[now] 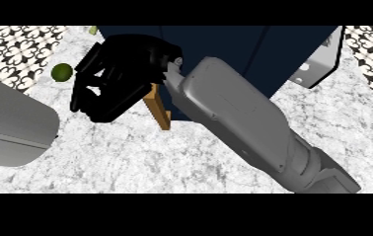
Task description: Pick up the wine, place it into the cabinet and close the cabinet
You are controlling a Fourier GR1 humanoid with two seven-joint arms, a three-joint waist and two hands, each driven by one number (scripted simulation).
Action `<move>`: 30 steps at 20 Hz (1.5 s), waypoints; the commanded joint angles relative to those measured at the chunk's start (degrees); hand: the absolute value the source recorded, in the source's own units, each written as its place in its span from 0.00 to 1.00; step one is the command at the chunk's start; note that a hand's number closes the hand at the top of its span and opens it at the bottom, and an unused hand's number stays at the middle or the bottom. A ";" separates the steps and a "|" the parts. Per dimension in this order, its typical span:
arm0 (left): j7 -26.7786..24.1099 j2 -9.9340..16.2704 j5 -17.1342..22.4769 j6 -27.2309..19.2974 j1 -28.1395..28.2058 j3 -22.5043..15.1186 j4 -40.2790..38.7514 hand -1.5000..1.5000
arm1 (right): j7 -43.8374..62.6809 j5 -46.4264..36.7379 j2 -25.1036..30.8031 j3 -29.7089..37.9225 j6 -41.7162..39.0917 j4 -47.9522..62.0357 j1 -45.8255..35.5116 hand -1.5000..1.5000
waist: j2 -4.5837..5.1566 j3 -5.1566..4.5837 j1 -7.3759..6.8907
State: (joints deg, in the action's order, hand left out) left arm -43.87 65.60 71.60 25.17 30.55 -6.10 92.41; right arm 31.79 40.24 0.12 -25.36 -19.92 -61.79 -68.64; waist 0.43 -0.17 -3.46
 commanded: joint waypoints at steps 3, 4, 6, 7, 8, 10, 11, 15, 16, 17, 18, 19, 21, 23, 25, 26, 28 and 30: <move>-0.74 -1.00 0.23 3.75 -0.54 4.38 -1.73 0.00 | -6.41 4.77 -0.12 1.03 -6.24 13.25 -3.09 1.00 | 0.26 0.10 -0.42; -0.06 -1.09 1.09 2.53 -0.34 5.25 -0.47 0.00 | -6.91 5.03 -0.12 2.43 -8.66 11.56 -0.82 1.00 | -0.01 0.18 0.65; 0.84 -2.84 -0.11 2.17 0.08 4.78 -0.58 0.00 | -5.19 8.96 -0.12 3.07 -9.99 12.88 -3.64 1.00 | -0.12 0.15 0.77; 0.53 -3.39 -0.29 4.34 -1.19 5.97 -4.51 0.00 | -9.30 6.39 -0.12 1.30 -9.59 13.95 -2.22 1.00 | -0.02 0.10 0.94; 3.10 -2.81 1.03 4.87 -2.44 5.74 -4.41 0.00 | -8.13 7.68 -0.12 3.02 -9.88 14.40 -3.74 1.00 | -0.05 0.11 1.55; 1.30 -3.85 -0.81 2.50 -0.40 7.00 -1.10 0.00 | -9.35 6.51 0.93 6.25 -12.90 19.88 -4.53 1.00 | 0.08 0.16 0.73; 1.06 -4.78 -1.95 5.94 0.22 6.54 -2.87 0.00 | -10.40 5.95 0.67 6.36 -13.53 21.37 -4.47 1.00 | 0.10 0.11 0.68; 3.95 -3.80 0.30 6.05 -1.09 9.16 -5.02 0.00 | -11.99 6.32 2.25 8.20 -12.97 23.61 -5.62 1.00 | 0.23 0.10 0.97; 4.23 -5.19 -0.99 3.03 -3.14 7.80 -3.03 0.00 | -13.19 5.62 2.57 8.59 -11.83 24.22 -6.24 1.00 | 0.41 0.09 1.32; 5.07 -4.33 -0.65 3.07 -1.08 8.31 -1.79 0.00 | -14.39 4.92 3.89 8.38 -13.35 25.06 -4.84 1.00 | 0.39 0.17 0.68; 4.36 -5.31 -1.44 4.51 -0.98 7.96 -1.34 0.00 | -14.99 3.86 3.96 8.41 -11.27 25.12 -5.00 1.00 | 0.26 0.13 0.63; 4.24 -5.28 -1.77 4.49 -1.49 8.69 -3.12 0.00 | -15.50 3.41 5.15 9.15 -10.27 25.15 -5.95 1.00 | 0.37 0.07 0.69; 5.35 -5.36 -2.35 3.80 -1.43 7.86 -1.72 0.00 | -17.58 1.51 5.74 9.25 -7.31 25.04 -5.28 1.00 | 0.42 0.09 0.89; 5.20 -5.54 -3.03 3.30 -1.22 8.39 -1.64 0.00 | -19.55 0.09 8.22 9.90 -5.82 23.55 -4.49 1.00 | 0.08 0.13 1.52; 5.68 -5.01 -2.43 3.80 -1.63 9.20 -1.52 0.00 | -21.00 -0.58 9.30 10.39 -5.58 23.33 -3.97 1.00 | 0.29 0.14 1.74; 5.65 -5.65 -3.08 3.10 -1.51 8.76 -0.84 0.00 | -21.12 -0.48 9.11 10.66 -5.40 23.50 -4.32 1.00 | 0.34 0.13 1.38; 5.99 -6.23 -3.80 2.69 -1.74 8.16 -0.39 0.00 | -22.08 -0.95 9.36 10.42 -5.94 23.19 -3.22 1.00 | 0.47 0.10 1.95; 6.39 -5.68 -3.93 2.55 -2.79 8.84 -0.61 0.00 | -21.89 -0.93 8.96 10.56 -5.73 23.30 -4.26 1.00 | 0.66 0.04 2.34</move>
